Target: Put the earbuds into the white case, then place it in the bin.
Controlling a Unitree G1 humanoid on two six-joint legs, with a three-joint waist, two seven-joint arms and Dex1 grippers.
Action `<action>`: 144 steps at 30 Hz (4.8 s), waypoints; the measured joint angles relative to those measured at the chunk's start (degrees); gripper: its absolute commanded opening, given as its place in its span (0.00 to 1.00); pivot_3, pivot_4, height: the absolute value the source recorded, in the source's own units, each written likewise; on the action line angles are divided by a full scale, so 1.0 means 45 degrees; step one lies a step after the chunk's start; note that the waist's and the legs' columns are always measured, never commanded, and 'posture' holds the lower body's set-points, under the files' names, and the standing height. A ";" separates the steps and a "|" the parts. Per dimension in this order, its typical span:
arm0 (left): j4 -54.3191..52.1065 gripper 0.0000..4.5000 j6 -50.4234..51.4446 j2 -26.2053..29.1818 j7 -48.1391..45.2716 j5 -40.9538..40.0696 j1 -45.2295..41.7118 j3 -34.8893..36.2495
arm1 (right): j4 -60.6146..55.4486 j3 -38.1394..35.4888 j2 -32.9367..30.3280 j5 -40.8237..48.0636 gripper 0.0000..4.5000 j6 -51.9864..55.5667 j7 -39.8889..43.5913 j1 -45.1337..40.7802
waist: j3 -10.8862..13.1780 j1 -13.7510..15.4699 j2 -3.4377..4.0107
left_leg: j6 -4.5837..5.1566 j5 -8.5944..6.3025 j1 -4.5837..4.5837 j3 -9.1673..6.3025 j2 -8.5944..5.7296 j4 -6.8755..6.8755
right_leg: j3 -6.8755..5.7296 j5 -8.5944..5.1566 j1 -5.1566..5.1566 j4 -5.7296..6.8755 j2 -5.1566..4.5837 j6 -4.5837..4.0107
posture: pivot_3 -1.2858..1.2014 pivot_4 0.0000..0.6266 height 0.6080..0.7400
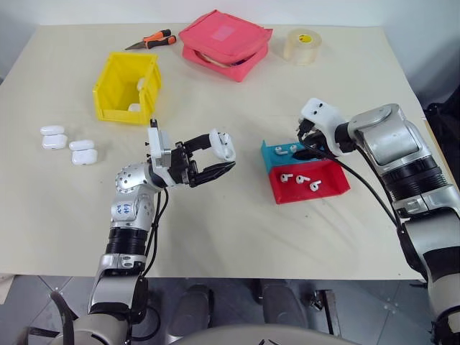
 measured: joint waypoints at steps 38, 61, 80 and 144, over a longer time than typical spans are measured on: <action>-0.0437 0.62 0.0112 0.0048 0.0434 0.0001 0.0228 -0.0002 | 0.1620 -0.0021 0.0802 -0.1119 0.53 -0.1162 0.0941 -0.0697 | -0.0004 -0.0015 0.0007 | -0.0002 0.0001 0.0003 0.0001 -0.0001 0.0010 | -0.0017 0.0001 0.0001 0.0012 -0.0006 -0.0003 | 0.52 0.24 1.00; -0.0386 0.62 0.0152 0.0243 -0.0336 -0.0044 0.0134 -0.0142 | -0.2525 -0.1797 0.0154 0.0093 0.11 0.0246 0.1244 0.0930 | -0.0002 0.0018 0.0011 | -0.0001 0.0001 -0.0016 -0.0008 -0.0007 0.0012 | -0.0032 0.0002 -0.0010 0.0007 -0.0016 -0.0003 | 0.52 0.24 1.00; 0.3397 0.62 0.0048 -0.0313 -0.3411 -0.0143 -0.2317 -0.0893 | -1.3381 -1.1348 0.5907 0.7781 0.11 1.0034 -0.3074 0.3373 | -0.0005 0.0013 0.0016 | -0.0001 0.0001 -0.0005 -0.0015 -0.0013 0.0013 | -0.0037 0.0002 -0.0013 0.0048 -0.0011 -0.0004 | 0.52 0.24 1.00; 0.3897 0.62 0.0228 -0.1250 -0.3654 0.0058 -0.3066 -0.1279 | -1.4543 -0.7652 0.2895 1.3267 0.11 0.1345 -0.8123 0.9782 | -0.0006 0.0058 0.0017 | 0.0020 0.0000 0.0035 0.0003 -0.0028 -0.0013 | -0.0057 0.0002 0.0016 0.0028 -0.0026 -0.0005 | 0.52 0.24 1.00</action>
